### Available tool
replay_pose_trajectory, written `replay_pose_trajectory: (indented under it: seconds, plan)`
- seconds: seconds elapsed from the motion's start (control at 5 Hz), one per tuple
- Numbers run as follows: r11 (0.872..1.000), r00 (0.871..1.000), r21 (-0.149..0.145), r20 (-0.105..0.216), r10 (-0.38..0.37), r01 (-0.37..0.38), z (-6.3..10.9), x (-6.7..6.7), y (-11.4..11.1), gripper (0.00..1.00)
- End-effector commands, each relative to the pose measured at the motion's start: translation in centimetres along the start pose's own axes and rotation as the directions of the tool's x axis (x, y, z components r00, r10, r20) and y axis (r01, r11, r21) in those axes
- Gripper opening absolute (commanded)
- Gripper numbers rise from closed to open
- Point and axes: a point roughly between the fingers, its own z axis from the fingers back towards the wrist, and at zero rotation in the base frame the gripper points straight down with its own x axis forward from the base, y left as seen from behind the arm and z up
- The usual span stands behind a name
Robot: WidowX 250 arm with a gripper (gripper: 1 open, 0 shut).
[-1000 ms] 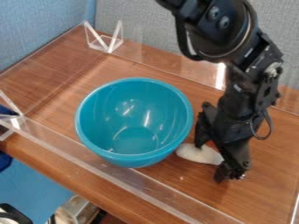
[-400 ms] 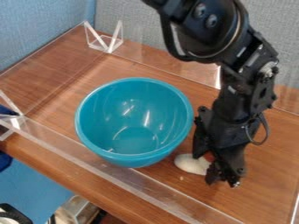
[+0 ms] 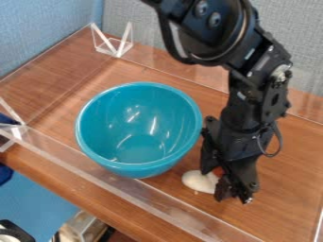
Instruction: Put the mushroom in the blue bowl
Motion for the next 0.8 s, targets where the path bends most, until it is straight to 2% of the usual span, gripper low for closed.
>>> replay_pose_trajectory:
  seconds: [0.0, 0.4, 0.6]
  plan:
    - [0.997, 0.997, 0.005, 0.033, 0.073, -0.073, 1.0, -0.4, 0.6, 0.00]
    - [0.998, 0.997, 0.005, 0.042, 0.063, -0.064, 1.2, -0.6, -0.2, 0.00]
    - [0.994, 0.993, 0.001, 0.045, 0.109, -0.109, 2.8, -0.6, 0.0, 0.00]
